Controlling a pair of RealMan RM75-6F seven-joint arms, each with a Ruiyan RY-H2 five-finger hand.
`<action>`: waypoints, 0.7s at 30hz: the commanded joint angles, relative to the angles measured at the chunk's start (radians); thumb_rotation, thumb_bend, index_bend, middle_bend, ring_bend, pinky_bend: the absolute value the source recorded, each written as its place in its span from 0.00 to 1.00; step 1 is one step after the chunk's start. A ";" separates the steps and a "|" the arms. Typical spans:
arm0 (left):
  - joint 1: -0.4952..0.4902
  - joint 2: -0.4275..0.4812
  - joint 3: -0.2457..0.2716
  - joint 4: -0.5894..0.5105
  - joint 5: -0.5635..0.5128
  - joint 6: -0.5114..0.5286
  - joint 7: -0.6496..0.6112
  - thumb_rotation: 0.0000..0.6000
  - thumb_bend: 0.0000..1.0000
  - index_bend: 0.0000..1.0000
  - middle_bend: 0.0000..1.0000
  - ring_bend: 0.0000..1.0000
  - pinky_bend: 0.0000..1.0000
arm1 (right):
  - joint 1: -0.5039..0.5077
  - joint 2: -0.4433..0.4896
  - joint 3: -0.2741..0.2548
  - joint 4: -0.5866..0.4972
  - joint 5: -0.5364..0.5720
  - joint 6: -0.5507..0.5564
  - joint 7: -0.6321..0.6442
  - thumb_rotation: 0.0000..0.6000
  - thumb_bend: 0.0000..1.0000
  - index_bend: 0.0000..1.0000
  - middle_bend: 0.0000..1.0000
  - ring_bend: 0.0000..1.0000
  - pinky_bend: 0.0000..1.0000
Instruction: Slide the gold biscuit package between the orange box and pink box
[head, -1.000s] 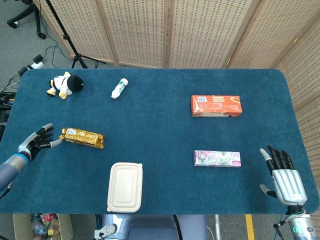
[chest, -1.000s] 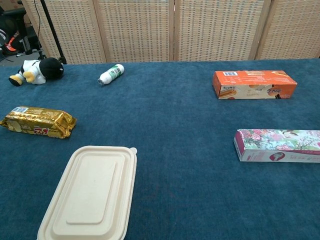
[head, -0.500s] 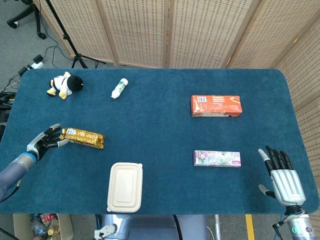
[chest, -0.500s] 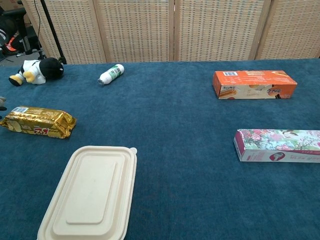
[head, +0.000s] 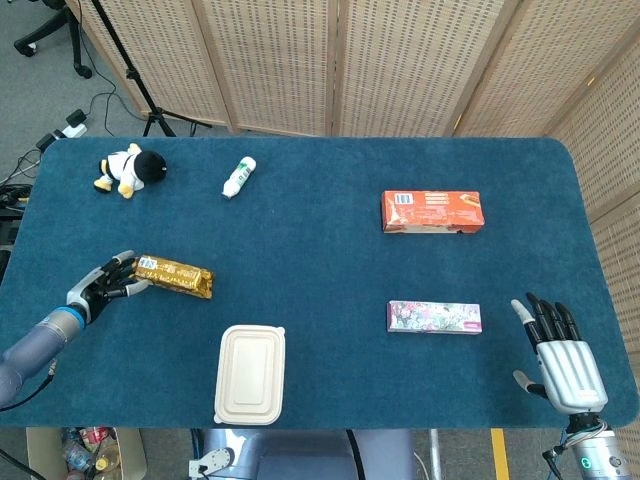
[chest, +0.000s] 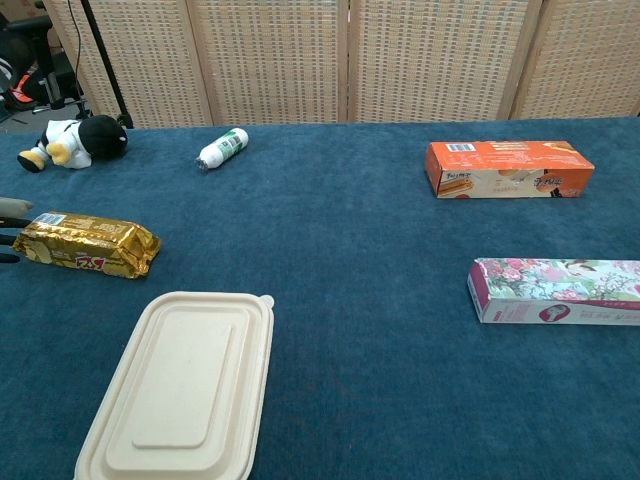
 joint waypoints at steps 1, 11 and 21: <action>-0.002 -0.003 -0.003 -0.013 -0.007 -0.013 0.010 1.00 0.27 0.00 0.00 0.00 0.00 | 0.001 -0.001 -0.001 0.000 -0.001 -0.001 -0.001 1.00 0.16 0.00 0.00 0.00 0.00; -0.004 -0.001 0.005 -0.090 -0.035 -0.018 0.044 1.00 0.27 0.00 0.00 0.00 0.00 | 0.000 0.000 -0.001 -0.002 -0.007 0.003 0.003 1.00 0.16 0.00 0.00 0.00 0.00; -0.027 0.017 0.045 -0.168 -0.074 -0.015 0.069 1.00 0.28 0.00 0.00 0.00 0.00 | -0.001 0.003 -0.002 -0.005 -0.011 0.006 0.007 1.00 0.16 0.00 0.00 0.00 0.00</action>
